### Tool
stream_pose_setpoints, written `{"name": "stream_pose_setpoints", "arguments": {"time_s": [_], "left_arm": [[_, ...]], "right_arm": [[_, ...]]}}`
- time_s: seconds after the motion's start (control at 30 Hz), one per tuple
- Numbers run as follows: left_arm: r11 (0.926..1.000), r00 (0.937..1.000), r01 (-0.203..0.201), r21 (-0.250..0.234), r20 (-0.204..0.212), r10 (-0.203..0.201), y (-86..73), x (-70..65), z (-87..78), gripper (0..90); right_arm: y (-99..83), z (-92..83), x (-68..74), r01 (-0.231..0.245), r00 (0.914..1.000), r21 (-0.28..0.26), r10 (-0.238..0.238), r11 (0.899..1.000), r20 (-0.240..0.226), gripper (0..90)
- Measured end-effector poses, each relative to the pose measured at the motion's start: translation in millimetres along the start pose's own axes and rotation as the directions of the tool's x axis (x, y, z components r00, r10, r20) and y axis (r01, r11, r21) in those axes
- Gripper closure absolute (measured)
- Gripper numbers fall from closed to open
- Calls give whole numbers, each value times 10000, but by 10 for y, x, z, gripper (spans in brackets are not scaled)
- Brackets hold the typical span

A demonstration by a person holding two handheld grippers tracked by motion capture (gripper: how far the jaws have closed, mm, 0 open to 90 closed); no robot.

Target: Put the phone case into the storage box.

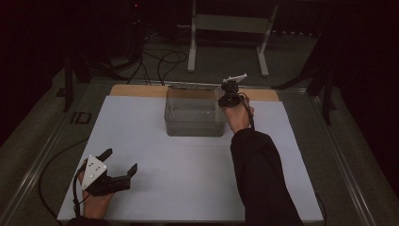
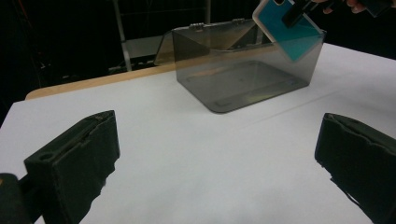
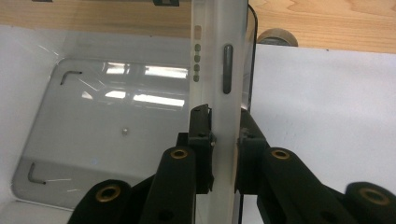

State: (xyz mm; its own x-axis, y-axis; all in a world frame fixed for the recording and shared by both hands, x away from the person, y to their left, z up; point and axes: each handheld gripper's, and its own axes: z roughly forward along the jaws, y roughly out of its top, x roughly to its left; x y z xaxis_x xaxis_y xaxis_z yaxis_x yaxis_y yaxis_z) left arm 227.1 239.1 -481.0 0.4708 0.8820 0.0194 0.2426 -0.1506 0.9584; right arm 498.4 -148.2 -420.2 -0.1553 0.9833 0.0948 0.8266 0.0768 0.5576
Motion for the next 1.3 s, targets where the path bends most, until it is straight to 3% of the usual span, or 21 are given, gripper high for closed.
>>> {"name": "stream_pose_setpoints", "arguments": {"time_s": [0.87,1.3], "left_arm": [[10000,10000,70,-68,12,-70,3,13,-11,7],[10000,10000,40,-62,9,-40,3,8,-8,7]], "right_arm": [[22,114,94,109,9986,431,-132,9990,520,803],[12,113,93,92,9986,430,-114,9990,520,803]]}}
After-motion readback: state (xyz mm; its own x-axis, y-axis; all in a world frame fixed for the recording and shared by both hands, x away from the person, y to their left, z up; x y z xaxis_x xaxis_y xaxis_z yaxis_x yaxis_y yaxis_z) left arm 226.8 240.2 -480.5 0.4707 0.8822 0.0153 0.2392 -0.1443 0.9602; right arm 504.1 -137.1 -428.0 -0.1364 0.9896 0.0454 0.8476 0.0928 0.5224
